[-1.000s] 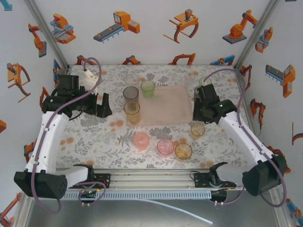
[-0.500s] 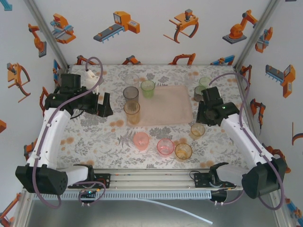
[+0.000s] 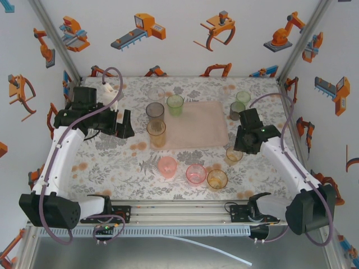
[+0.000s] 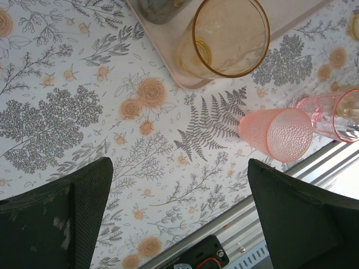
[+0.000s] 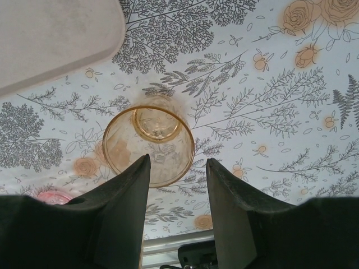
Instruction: Place the glasses into the tray
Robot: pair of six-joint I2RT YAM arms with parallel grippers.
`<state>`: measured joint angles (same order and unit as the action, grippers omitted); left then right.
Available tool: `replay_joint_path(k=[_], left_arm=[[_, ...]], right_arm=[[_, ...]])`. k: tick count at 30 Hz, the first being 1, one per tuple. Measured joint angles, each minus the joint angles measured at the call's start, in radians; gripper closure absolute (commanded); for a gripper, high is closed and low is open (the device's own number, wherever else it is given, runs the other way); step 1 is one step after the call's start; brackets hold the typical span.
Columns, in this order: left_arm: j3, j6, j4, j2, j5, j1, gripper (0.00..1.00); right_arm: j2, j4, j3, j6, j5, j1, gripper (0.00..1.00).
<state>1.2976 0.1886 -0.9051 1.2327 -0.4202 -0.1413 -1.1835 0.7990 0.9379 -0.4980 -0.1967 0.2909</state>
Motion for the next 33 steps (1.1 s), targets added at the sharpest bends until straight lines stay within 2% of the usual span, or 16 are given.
replay_joint_path(k=[24,33], left_arm=[[0.000,0.000,0.000,0.012,-0.004,0.000,0.03],[0.000,0.000,0.000,0.014,-0.008,0.001,0.03]], right_arm=[[-0.016,-0.113,-0.118,-0.029,0.032,-0.038,0.67],[-0.029,-0.135,-0.136,-0.029,0.039,-0.043,0.78]])
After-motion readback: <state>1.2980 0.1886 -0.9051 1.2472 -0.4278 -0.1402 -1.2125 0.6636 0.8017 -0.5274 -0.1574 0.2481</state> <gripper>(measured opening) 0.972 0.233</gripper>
